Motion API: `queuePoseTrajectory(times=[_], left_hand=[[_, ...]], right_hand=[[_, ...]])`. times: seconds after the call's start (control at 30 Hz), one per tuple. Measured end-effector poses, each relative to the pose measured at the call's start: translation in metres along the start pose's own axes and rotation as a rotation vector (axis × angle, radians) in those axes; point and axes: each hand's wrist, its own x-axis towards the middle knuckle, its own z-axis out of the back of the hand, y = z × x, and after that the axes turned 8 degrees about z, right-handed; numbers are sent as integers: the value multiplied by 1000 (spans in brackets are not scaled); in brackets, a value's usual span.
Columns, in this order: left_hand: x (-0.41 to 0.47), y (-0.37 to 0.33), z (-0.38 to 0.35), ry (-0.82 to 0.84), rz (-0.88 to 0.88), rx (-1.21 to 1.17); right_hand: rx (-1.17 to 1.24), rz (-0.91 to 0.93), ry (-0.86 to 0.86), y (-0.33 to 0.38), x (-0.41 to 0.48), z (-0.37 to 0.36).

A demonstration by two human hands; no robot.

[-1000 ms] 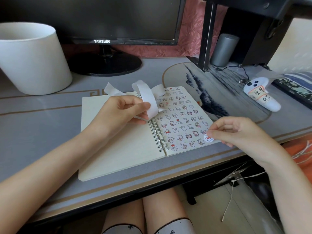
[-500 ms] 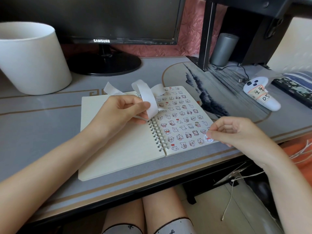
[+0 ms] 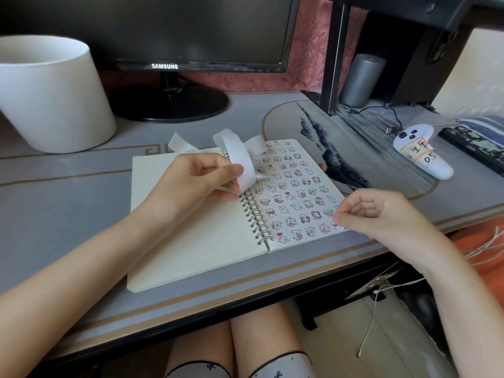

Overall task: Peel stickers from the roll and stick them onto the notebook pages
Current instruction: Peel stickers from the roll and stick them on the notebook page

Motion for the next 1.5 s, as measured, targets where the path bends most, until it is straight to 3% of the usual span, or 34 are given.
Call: queuePoseTrajectory(times=[0.27, 1.5], left_hand=[[0, 0, 0, -3, 2, 2], [0, 0, -1, 12, -11, -12]], right_hand=[[-91, 56, -25, -7, -3, -1], [15, 29, -35, -16, -1, 4]])
